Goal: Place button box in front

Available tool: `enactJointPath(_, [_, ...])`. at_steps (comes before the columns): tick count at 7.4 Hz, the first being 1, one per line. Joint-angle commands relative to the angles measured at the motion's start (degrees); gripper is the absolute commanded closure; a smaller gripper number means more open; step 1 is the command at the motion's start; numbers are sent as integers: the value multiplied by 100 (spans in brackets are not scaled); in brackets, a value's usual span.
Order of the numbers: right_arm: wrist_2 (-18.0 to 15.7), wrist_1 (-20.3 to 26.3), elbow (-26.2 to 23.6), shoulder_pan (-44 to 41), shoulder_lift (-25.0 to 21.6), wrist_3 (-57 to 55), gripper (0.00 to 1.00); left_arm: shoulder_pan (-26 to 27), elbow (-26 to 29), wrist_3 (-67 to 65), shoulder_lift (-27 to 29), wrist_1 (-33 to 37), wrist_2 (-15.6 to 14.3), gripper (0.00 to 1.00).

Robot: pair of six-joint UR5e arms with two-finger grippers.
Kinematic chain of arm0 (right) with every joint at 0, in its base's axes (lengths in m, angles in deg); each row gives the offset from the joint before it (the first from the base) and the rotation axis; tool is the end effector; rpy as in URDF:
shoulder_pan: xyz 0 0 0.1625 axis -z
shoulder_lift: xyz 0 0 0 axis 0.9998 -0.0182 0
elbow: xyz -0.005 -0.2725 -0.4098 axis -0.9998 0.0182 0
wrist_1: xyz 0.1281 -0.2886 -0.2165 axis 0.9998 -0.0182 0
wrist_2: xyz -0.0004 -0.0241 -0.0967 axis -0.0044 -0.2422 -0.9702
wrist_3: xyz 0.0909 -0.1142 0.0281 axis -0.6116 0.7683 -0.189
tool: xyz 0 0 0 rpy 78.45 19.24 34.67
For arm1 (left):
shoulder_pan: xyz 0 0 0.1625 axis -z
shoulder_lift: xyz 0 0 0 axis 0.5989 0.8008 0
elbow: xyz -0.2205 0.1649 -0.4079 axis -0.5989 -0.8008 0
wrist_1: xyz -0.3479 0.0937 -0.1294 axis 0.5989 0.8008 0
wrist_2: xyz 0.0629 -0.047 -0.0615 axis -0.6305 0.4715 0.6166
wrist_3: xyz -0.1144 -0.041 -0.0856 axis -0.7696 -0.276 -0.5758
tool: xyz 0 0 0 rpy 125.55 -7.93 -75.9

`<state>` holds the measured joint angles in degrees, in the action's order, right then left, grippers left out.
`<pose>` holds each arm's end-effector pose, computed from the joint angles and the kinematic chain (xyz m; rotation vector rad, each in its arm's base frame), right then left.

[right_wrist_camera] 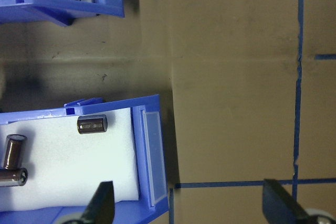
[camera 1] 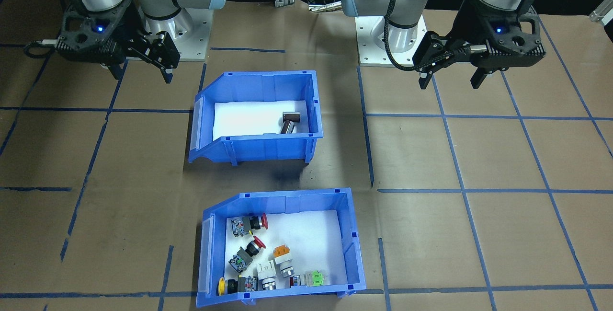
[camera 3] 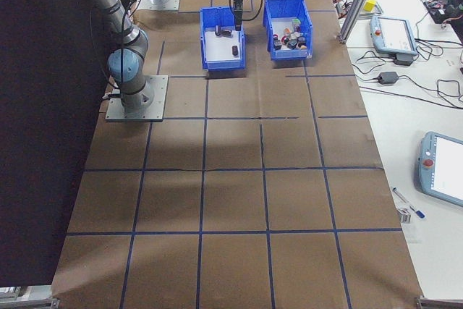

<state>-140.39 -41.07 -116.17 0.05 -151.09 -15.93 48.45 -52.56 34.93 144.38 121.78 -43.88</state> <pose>0.1277 -0.4203 0.4907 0.1715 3.1213 0.0007 -0.0930 -0.4614 0.5379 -0.0323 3.1208 -0.0855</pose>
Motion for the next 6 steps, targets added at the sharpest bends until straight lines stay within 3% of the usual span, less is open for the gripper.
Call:
enactJointPath(1, [157,455,338,14,391,-481,0,1,-118,0,-33,-1,1,1])
enactJointPath(6, [51,360,356,5,357,-482,0,316,-215,246,-94,87,36,1])
